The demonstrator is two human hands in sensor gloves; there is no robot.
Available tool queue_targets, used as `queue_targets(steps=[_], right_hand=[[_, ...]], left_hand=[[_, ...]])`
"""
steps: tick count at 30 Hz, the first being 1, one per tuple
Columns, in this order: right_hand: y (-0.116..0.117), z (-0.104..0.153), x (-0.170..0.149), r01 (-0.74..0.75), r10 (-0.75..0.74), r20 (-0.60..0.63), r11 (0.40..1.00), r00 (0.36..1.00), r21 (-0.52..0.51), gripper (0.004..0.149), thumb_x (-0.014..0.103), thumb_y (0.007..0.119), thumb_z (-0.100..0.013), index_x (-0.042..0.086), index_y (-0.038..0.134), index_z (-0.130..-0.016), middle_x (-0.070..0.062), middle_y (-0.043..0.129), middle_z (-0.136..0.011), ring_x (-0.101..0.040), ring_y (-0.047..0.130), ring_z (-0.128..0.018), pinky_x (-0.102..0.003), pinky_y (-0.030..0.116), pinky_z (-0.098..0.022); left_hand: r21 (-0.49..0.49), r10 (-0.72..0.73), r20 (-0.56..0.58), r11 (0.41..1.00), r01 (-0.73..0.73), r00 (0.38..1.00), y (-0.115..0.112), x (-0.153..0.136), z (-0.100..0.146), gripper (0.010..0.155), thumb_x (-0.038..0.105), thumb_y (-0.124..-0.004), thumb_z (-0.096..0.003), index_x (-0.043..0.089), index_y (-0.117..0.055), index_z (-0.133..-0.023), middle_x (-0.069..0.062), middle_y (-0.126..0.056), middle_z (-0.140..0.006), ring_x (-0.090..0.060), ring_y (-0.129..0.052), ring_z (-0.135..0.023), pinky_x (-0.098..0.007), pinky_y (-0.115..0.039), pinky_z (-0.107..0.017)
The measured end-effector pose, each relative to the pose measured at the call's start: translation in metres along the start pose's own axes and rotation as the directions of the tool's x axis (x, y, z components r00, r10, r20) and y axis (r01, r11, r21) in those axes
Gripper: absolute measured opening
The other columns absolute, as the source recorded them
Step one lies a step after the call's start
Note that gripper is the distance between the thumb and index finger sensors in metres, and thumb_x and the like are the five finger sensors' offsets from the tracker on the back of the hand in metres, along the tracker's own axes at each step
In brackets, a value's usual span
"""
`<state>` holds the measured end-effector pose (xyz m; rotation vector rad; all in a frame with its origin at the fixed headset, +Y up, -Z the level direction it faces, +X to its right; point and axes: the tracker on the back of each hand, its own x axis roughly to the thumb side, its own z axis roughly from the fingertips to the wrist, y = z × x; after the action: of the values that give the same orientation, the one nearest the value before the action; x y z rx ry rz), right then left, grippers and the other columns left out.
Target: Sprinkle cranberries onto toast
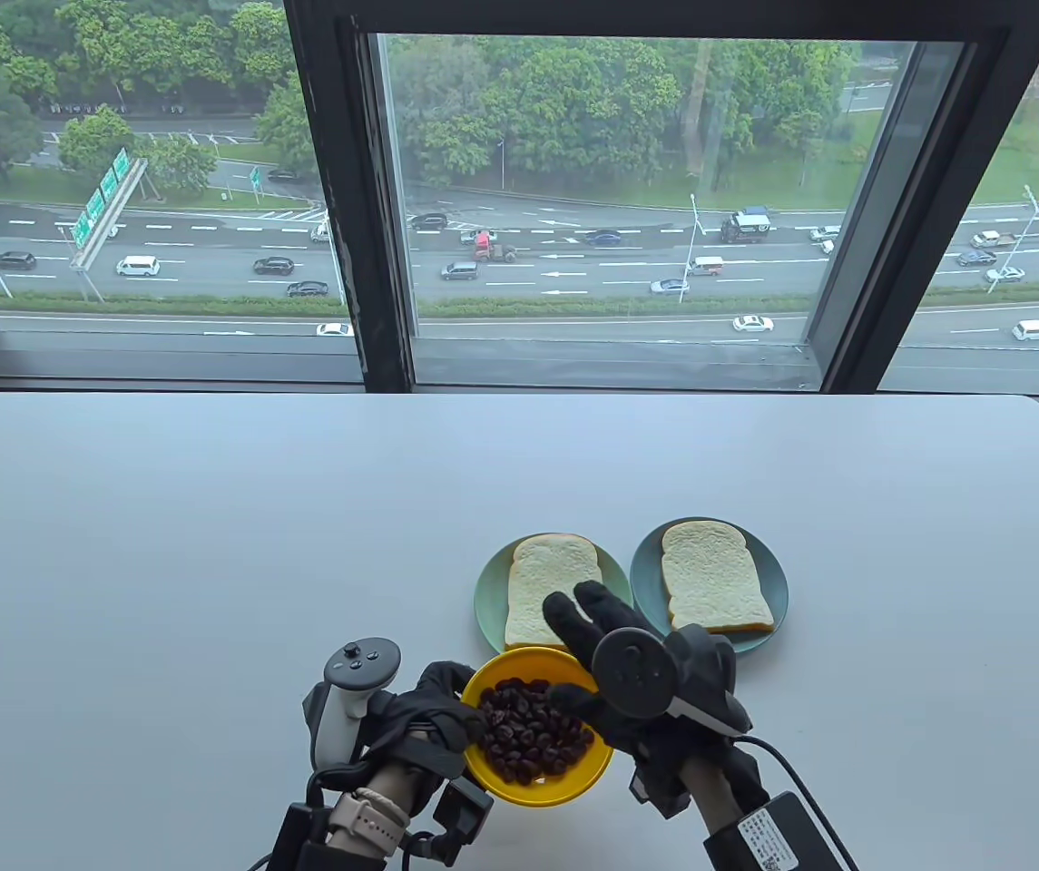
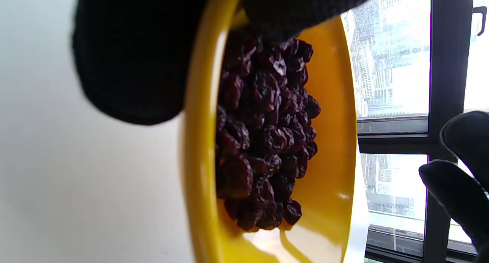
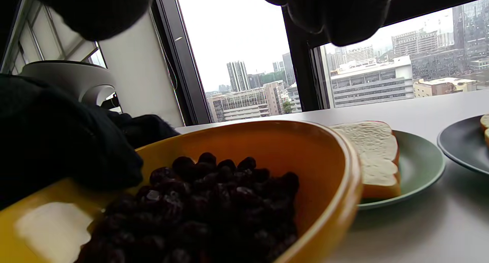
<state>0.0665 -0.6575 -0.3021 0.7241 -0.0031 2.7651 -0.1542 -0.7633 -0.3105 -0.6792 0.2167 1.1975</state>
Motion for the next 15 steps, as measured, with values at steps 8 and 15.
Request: queue_targets(steps=[8, 15], right_hand=[[0.046, -0.005, 0.029, -0.279, 0.264, 0.091, 0.924, 0.96, 0.261, 0.086, 0.051, 0.077, -0.035, 0.036, 0.022, -0.099, -0.014, 0.031, -0.104, -0.041, 0.051, -0.097, -0.045, 0.066, -0.067], [0.055, -0.009, 0.027, -0.375, 0.36, 0.106, 0.891, 0.927, 0.256, 0.087, 0.05, 0.079, -0.028, 0.037, 0.025, -0.096, -0.008, 0.032, -0.102, -0.033, 0.054, -0.094, -0.041, 0.07, -0.063]], left_hand=[[-0.073, 0.141, 0.022, 0.988, -0.139, 0.99, -0.004, -0.001, 0.004, 0.059, 0.023, -0.077, -0.042, 0.028, -0.046, -0.092, -0.013, -0.069, -0.073, -0.03, -0.082, -0.051, -0.035, -0.1, -0.024], [-0.092, 0.165, 0.063, 0.983, -0.159, 0.984, -0.02, -0.001, 0.006, 0.056, 0.018, -0.077, -0.0411, 0.026, -0.045, -0.087, -0.016, -0.064, -0.072, -0.034, -0.078, -0.049, -0.041, -0.099, -0.024]])
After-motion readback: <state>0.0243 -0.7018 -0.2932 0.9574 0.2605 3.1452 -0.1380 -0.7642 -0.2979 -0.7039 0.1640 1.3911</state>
